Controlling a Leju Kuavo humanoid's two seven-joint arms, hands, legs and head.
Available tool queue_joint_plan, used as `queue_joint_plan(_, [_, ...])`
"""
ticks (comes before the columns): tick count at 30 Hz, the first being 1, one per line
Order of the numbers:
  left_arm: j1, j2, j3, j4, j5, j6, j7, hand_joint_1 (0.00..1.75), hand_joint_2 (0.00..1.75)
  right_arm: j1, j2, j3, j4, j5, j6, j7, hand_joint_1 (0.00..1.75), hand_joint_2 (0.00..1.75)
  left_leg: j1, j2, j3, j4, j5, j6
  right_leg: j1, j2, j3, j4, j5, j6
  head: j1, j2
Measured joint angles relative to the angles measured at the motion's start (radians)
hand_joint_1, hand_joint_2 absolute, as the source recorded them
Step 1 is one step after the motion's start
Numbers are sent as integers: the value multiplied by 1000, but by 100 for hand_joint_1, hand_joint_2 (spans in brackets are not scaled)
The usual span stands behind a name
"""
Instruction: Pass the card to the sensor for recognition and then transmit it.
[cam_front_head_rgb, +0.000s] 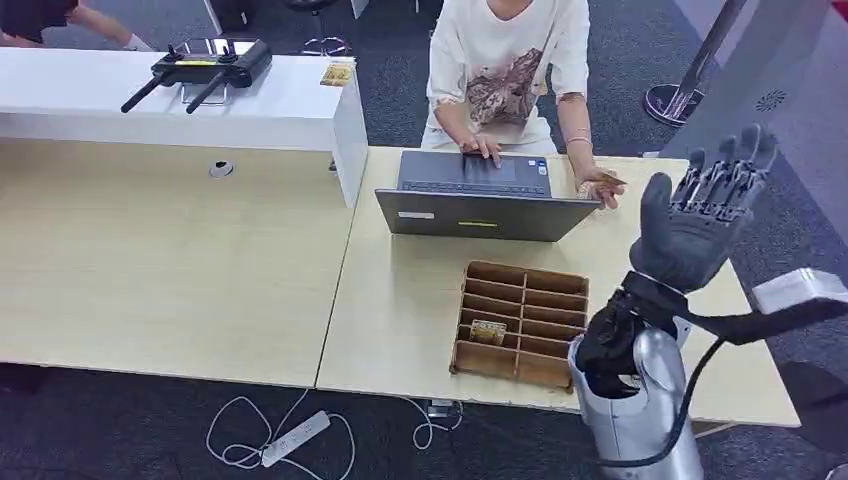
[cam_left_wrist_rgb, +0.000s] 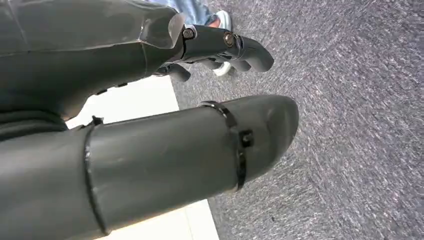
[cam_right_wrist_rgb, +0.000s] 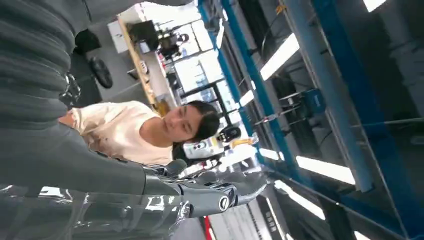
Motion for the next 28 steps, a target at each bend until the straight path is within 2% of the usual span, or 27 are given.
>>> queue_joint_plan(4, [0, 0, 0, 0, -4, -3, 0, 0, 0, 137, -38, 1, -100, 8, 63, -27, 0, 175, 0, 0, 0, 0, 0, 0, 0, 0, 0, 0, 0, 0, 0, 0])
queue_joint_plan(6, [0, 0, 0, 0, -4, -7, 0, 0, 0, 223, -58, 2, -131, -4, 126, -18, 0, 175, 0, 0, 0, 0, -1, 1, 0, 0, 0, 0, -1, 0, 0, 0])
queue_joint_plan(7, [0, 1, 0, 0, -4, -10, 1, 0, 0, 269, -65, 2, -142, -28, 170, -5, 0, 175, 0, 0, 0, 0, -1, 1, 0, 0, 0, 0, -1, 0, 0, 0])
queue_joint_plan(10, [0, 3, 0, 0, -7, -15, 3, 0, 0, 432, -73, -3, -167, -86, 399, 4, 0, 175, 0, -1, 0, 0, -2, 1, 0, -2, 1, 0, -3, 0, -1, 0])
queue_joint_plan(14, [1, 4, 0, 0, -16, -18, 4, 0, 0, 576, -75, -49, -167, -103, 569, 70, 0, 175, 0, 0, 0, -1, -3, 0, 0, -1, 1, 0, -3, 0, 0, 0])
queue_joint_plan(16, [1, 6, 0, 0, -16, -17, 2, 0, 0, 614, -84, -59, -166, -57, 653, 106, 0, 175, 0, 0, 0, -1, -3, 0, 0, 0, 1, 0, -3, 0, 0, 0])
queue_joint_plan(17, [1, 8, 0, 0, -16, -17, -1, 0, 0, 624, -95, -60, -165, 9, 683, 132, 0, 175, 0, 1, 0, -1, -3, 0, 0, 0, 1, 0, -3, 0, 0, 0])
queue_joint_plan(19, [1, 11, 0, 0, -16, -13, -9, 0, 0, 637, -117, -60, -158, 132, 729, 142, 0, 175, 0, 1, 0, -1, -3, 1, 0, 0, 1, 0, -3, 0, 0, 0])
queue_joint_plan(21, [2, 12, 0, 0, -14, -10, -11, 0, 0, 637, -133, -60, -146, 174, 757, 130, 0, 175, 0, 0, 0, -1, -3, 1, 0, 0, 1, 0, -3, 0, 0, 0])
queue_joint_plan(24, [2, 13, 2, 0, -6, -6, -13, 0, 0, 619, -147, -59, -112, 269, 767, 114, 0, 175, 0, 1, 1, -1, -3, 1, 0, 1, 2, 0, -3, 0, 0, 0])
queue_joint_plan(28, [2, 14, 8, 0, 0, -6, -13, 0, 0, 598, -153, -56, -80, 311, 764, 111, 0, 175, 0, 1, 1, -1, -3, 1, 0, 0, 2, 0, -3, 0, 0, 0])
